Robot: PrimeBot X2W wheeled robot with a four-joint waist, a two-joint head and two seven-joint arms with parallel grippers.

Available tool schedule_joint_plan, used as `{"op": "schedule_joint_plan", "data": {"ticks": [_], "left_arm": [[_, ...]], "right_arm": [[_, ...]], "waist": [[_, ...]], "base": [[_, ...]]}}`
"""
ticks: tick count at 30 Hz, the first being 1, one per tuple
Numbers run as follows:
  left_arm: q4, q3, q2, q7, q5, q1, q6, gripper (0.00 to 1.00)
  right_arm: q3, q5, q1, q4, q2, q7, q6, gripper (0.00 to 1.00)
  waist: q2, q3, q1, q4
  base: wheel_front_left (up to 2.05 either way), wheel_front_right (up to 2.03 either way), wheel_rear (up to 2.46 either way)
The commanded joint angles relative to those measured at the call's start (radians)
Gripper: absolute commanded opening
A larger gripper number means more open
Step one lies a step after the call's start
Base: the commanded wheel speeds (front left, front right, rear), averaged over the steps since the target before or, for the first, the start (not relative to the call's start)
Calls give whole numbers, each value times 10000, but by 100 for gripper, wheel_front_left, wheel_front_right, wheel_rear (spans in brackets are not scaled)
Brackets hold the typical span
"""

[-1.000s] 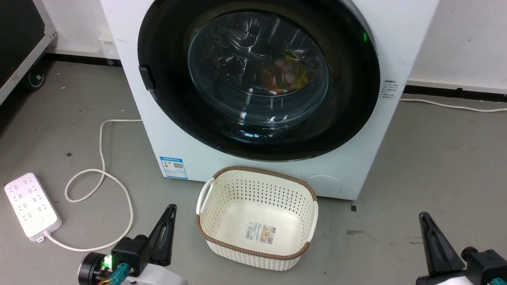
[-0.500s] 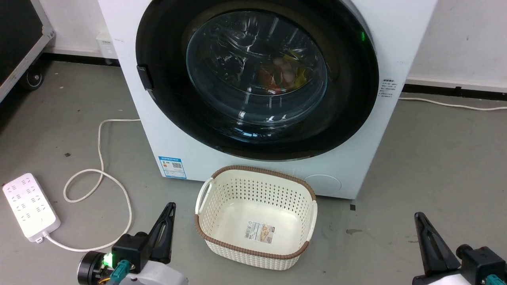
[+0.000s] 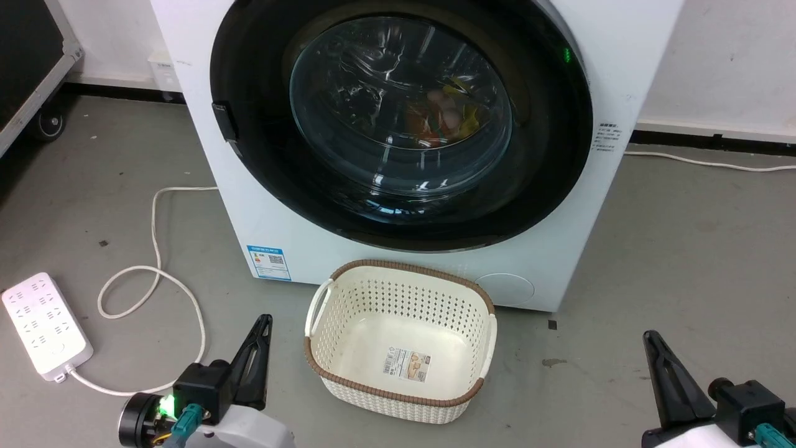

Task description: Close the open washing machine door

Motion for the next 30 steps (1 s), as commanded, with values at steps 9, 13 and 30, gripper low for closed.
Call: {"op": "schedule_joint_plan", "data": {"ticks": [9, 13, 30], "left_arm": [[-179, 117, -79, 214, 177, 75, 135, 0], [-235, 156, -107, 295, 213, 81, 166, 0], [-471, 319, -226, 642, 371, 107, 297, 0]], "right_arm": [[114, -36, -228, -101, 13, 202, -4, 0], [154, -39, -259, -115, 14, 282, -4, 0], [324, -52, -393, -172, 19, 624, -5, 0]], "waist": [[0, 15, -1, -26], [0, 22, -1, -37], [0, 52, -1, -87]], "base": [[0, 0, 0], [0, 0, 0], [0, 0, 0]]}}
